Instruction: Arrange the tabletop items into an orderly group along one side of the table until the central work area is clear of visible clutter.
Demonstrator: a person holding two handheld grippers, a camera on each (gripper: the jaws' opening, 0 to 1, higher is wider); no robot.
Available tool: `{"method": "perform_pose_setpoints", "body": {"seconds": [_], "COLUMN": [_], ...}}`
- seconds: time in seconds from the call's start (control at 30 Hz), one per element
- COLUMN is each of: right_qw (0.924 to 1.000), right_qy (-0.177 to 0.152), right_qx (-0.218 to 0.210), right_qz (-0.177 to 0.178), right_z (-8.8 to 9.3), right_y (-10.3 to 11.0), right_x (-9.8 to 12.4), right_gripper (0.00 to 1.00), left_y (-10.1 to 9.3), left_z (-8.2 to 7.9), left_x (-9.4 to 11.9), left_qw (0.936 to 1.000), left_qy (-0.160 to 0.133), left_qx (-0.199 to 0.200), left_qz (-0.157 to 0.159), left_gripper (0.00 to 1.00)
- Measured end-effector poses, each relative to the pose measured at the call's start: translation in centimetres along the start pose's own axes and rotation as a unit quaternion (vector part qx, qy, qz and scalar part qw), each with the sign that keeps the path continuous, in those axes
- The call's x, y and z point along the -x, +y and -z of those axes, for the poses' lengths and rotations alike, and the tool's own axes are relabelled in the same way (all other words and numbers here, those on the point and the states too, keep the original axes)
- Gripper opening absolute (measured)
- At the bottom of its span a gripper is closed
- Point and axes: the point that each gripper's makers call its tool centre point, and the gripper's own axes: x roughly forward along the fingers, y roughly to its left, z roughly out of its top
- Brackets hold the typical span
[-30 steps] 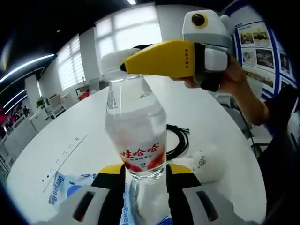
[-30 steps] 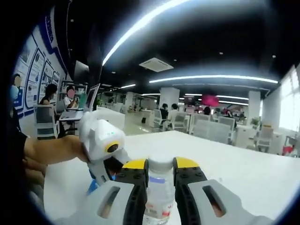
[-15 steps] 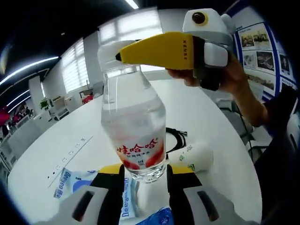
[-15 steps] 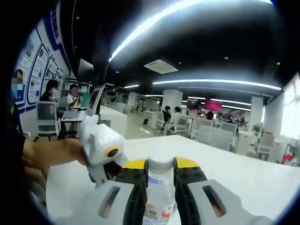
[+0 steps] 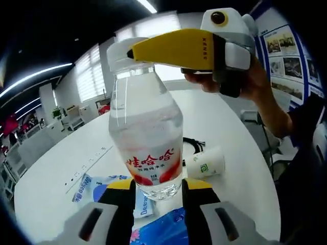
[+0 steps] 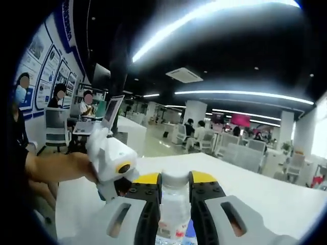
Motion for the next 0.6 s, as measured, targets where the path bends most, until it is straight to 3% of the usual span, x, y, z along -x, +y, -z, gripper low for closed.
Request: {"method": "perform_pose_setpoints", "body": {"seconds": [0.6], "right_qw": [0.9991], "right_qy": [-0.011], "right_qx": [0.003], "right_qz": [-0.041], "right_z": [-1.6], "right_y": [3.8], "right_x": [-3.9], "right_gripper": [0.17], "left_y": [1.5], "left_z": [2.0], "left_x": [4.8], "left_qw": [0.9987], "left_qy": [0.001], "left_qx": [0.018], "left_qz": [-0.048], "left_gripper": [0.35]}}
